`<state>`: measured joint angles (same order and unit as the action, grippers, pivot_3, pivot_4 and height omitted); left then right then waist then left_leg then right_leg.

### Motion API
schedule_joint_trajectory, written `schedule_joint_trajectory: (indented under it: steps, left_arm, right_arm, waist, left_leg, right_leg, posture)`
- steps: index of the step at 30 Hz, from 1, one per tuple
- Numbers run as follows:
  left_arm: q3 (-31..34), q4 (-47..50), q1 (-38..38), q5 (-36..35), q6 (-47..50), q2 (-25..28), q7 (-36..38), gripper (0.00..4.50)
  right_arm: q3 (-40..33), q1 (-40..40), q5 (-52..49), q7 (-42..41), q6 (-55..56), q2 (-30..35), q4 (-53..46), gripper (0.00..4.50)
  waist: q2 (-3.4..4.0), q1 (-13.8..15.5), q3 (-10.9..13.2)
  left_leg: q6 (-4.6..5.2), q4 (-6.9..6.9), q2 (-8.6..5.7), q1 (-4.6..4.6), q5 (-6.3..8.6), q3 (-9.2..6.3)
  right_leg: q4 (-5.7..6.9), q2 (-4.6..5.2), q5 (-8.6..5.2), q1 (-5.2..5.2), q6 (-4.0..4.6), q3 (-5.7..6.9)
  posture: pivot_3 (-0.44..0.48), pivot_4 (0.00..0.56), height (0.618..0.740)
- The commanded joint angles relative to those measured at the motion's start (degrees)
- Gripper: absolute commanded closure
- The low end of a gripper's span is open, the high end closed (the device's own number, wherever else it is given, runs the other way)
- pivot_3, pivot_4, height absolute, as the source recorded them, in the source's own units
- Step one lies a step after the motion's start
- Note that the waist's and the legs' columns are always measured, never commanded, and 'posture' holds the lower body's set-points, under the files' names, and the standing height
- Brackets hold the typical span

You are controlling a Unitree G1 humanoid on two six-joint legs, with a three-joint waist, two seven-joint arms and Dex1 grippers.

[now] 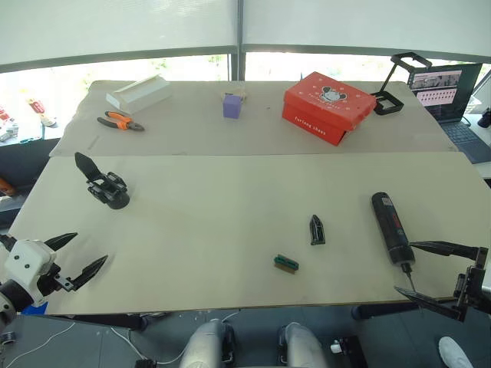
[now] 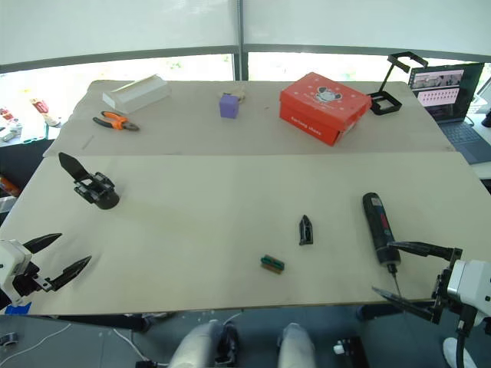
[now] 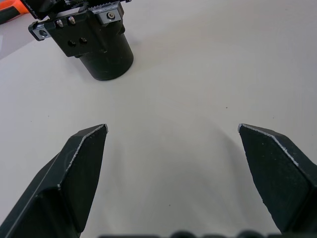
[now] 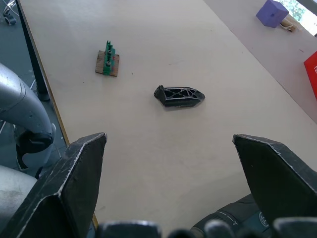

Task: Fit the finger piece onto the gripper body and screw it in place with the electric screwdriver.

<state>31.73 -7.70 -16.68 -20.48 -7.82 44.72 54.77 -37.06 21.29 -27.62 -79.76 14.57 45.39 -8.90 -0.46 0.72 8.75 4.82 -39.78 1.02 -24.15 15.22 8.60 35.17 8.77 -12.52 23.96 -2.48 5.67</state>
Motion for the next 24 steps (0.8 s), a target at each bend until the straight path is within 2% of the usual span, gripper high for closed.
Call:
schedule_joint_trajectory:
  steps: [1,3,5,9,11,14,17,19,24]
  left_arm:
    - [2.78,1.67,0.26,-4.89,2.82,-0.82,-0.26,0.02]
    - [5.50,3.01,1.43,-12.70,9.64,-2.15,-0.26,0.02]
    - [6.73,3.21,1.61,-13.47,10.41,-3.43,-2.04,0.02]
    - [8.15,4.77,1.21,-12.57,8.95,-7.35,-6.53,0.02]
    - [7.19,7.17,1.28,-11.93,9.63,-9.47,-9.21,0.02]
    - [4.03,7.51,1.57,-9.14,10.25,-12.05,-12.53,0.02]
    - [1.81,5.27,5.18,-6.12,9.72,-12.86,-16.47,0.02]
    - [0.04,4.14,7.74,-5.75,10.05,-12.83,-16.39,0.02]
    - [-4.34,-4.73,16.71,-0.68,8.89,-11.98,-18.95,0.02]
  right_arm:
    - [1.01,-0.53,-4.28,4.03,-4.70,0.06,-5.14,0.00]
    - [4.42,-2.42,-10.73,9.32,-10.95,-1.54,-12.91,0.00]
    - [6.30,-4.60,-15.27,12.65,-13.96,-2.81,-17.54,0.00]
    - [8.63,-9.55,-21.34,18.44,-16.34,-6.56,-22.37,0.00]
    - [10.33,-12.11,-23.25,22.39,-17.78,-8.26,-24.99,0.00]
    - [12.93,-14.60,-23.21,23.90,-17.77,-9.88,-26.77,0.00]
    - [13.49,-14.95,-22.58,23.92,-17.95,-10.18,-26.49,0.00]
    - [13.94,-14.76,-22.18,23.40,-18.01,-9.96,-26.47,0.00]
    - [15.40,-16.21,-21.55,24.57,-18.47,-9.76,-27.75,0.00]
  waist:
    - [0.00,-0.04,0.00]
    - [0.00,-0.18,0.00]
    - [0.00,-0.42,0.00]
    - [-0.01,-0.16,-0.01]
    - [-0.05,-0.02,0.01]
    - [-0.06,0.39,0.00]
    - [-0.11,0.81,-0.03]
    - [-0.16,0.99,-0.06]
    - [-0.18,0.59,-0.10]
  left_leg:
    - [0.00,0.00,0.00,0.00,0.00,0.00]
    - [0.00,0.00,0.02,0.00,0.00,-0.01]
    - [-0.06,-0.01,0.21,0.01,-0.03,-0.04]
    - [-0.10,0.00,0.18,0.01,-0.06,-0.05]
    - [-0.05,0.00,0.10,0.00,-0.03,-0.05]
    - [-0.05,-0.05,0.02,-0.02,-0.04,-0.05]
    - [-0.05,-0.07,-0.02,-0.01,-0.04,-0.05]
    - [-0.05,-0.10,-0.06,-0.02,-0.04,-0.05]
    - [-0.03,-0.10,-0.09,0.01,-0.07,-0.02]
  right_leg:
    - [0.00,0.00,0.00,0.00,0.00,0.00]
    - [0.03,0.00,0.00,0.01,0.00,-0.01]
    - [0.09,0.17,0.00,0.03,0.06,-0.08]
    - [0.06,-0.10,0.03,0.02,0.11,0.02]
    - [0.05,-0.09,0.04,0.00,0.10,0.01]
    - [0.07,-0.07,0.08,-0.04,0.03,0.03]
    - [0.08,-0.09,0.10,-0.06,0.01,0.05]
    - [0.09,-0.10,0.11,-0.08,0.00,0.09]
    - [0.13,-0.20,0.11,-0.17,-0.01,0.12]
  posture:
    - [0.000,0.150,0.740]
    - [0.000,0.150,0.740]
    - [0.000,0.150,0.740]
    - [0.000,0.150,0.740]
    - [0.000,0.150,0.740]
    - [0.000,0.150,0.740]
    - [0.000,0.150,0.740]
    - [0.000,0.150,0.740]
    - [0.000,0.150,0.740]
